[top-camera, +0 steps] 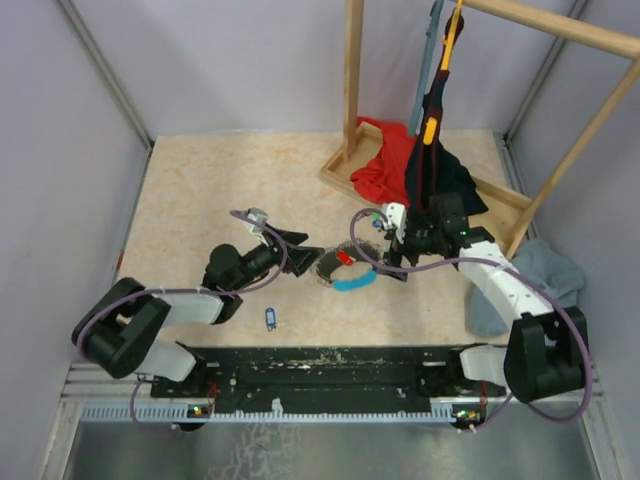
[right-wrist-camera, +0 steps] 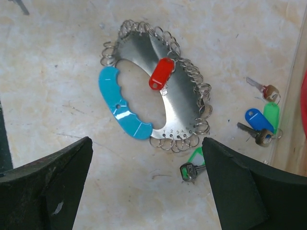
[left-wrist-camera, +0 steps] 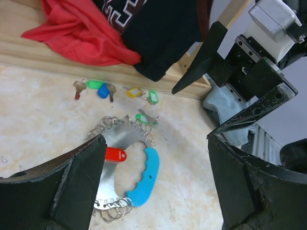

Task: Remove the keys from the keyring

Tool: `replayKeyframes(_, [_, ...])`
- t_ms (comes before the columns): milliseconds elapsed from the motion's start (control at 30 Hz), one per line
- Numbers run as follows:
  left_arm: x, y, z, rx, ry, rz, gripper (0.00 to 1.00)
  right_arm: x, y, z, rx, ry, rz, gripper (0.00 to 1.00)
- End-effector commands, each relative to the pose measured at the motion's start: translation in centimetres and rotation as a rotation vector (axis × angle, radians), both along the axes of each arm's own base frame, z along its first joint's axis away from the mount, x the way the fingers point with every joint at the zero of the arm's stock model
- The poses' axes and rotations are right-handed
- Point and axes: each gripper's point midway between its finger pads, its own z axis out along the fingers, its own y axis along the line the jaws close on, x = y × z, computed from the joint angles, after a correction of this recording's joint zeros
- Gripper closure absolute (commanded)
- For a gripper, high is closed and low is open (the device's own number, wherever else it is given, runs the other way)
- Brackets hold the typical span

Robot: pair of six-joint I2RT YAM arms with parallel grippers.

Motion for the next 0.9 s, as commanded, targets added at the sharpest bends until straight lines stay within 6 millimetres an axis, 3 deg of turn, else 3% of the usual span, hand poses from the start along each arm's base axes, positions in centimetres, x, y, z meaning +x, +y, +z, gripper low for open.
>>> replayKeyframes(0, [1.1, 0.2, 1.9, -0.099, -0.139, 0.055, 0.10, 3.8, 0.7, 0.8, -0.017, -0.072, -0.015, 0.06])
replayKeyframes(200, [2.2, 0.4, -0.6, -0.049, -0.111, 0.100, 0.11, 5.6, 0.2, -0.6, -0.039, 0.043, -0.137, 0.08])
replayKeyframes(433, [1.9, 0.5, -0.9, -0.075, -0.116, 0.110, 0.25, 7.1, 0.2, -2.8, -0.051, 0.217, -0.247, 0.11])
replayKeyframes(633, [1.7, 1.2, -1.2, -0.083, -0.092, 0.176, 0.33, 8.2, 1.2, -6.0, -0.087, 0.342, -0.250, 0.22])
replayKeyframes(767, [1.6, 1.3, -1.0, -0.100, -0.115, 0.181, 0.35, 10.0, 1.4, -7.0, -0.104, 0.356, -0.285, 0.27])
replayKeyframes(867, [1.3, 1.6, -0.8, -0.116, -0.126, 0.182, 0.36, 11.0, 2.0, -8.1, -0.152, 0.371, -0.288, 0.37])
